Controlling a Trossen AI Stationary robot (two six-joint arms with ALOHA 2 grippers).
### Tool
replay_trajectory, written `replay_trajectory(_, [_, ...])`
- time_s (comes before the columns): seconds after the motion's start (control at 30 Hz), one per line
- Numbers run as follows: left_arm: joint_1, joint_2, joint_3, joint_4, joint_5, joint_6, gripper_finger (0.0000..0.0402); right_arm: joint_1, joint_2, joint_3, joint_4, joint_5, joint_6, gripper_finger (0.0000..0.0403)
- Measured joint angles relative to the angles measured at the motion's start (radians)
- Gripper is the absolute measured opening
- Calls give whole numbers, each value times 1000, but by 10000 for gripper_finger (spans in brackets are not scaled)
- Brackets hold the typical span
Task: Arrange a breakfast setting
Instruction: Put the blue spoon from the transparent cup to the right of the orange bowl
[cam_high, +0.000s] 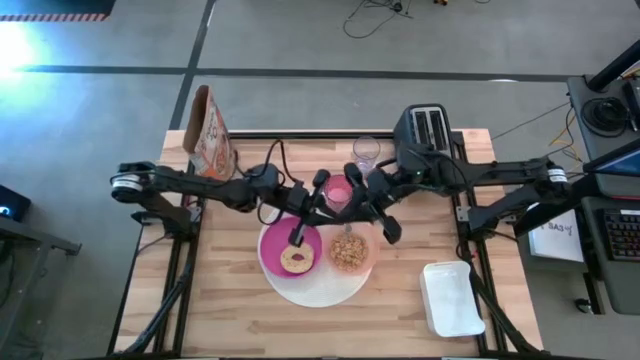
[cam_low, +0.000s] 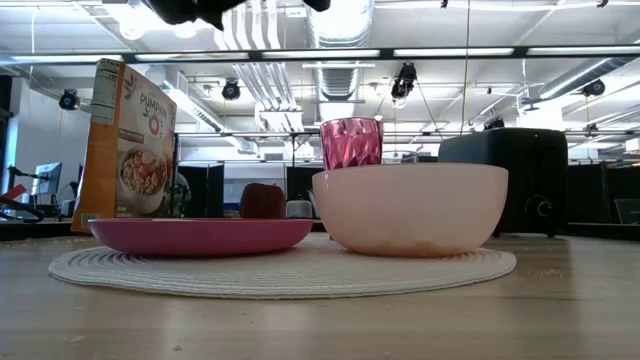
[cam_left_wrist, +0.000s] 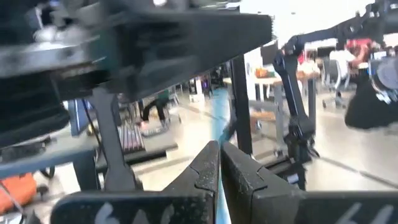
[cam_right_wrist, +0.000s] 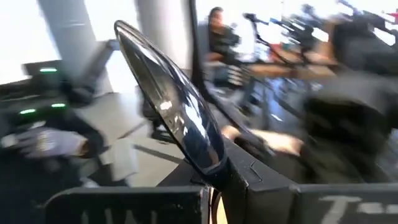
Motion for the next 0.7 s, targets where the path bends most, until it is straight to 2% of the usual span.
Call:
replay_trajectory(0.17, [0, -103, 0, -248, 0, 54, 0, -1, -21, 0, -114, 189, 107, 8])
replay_trajectory(0.4, [0, -254, -1, -515, -5, 75, 0, -1, -38, 0, -252, 331, 225, 8])
replay_trajectory(0.7, [-19, -425, -3, -741, -167, 91, 0, 16, -46, 0, -371, 453, 311, 8])
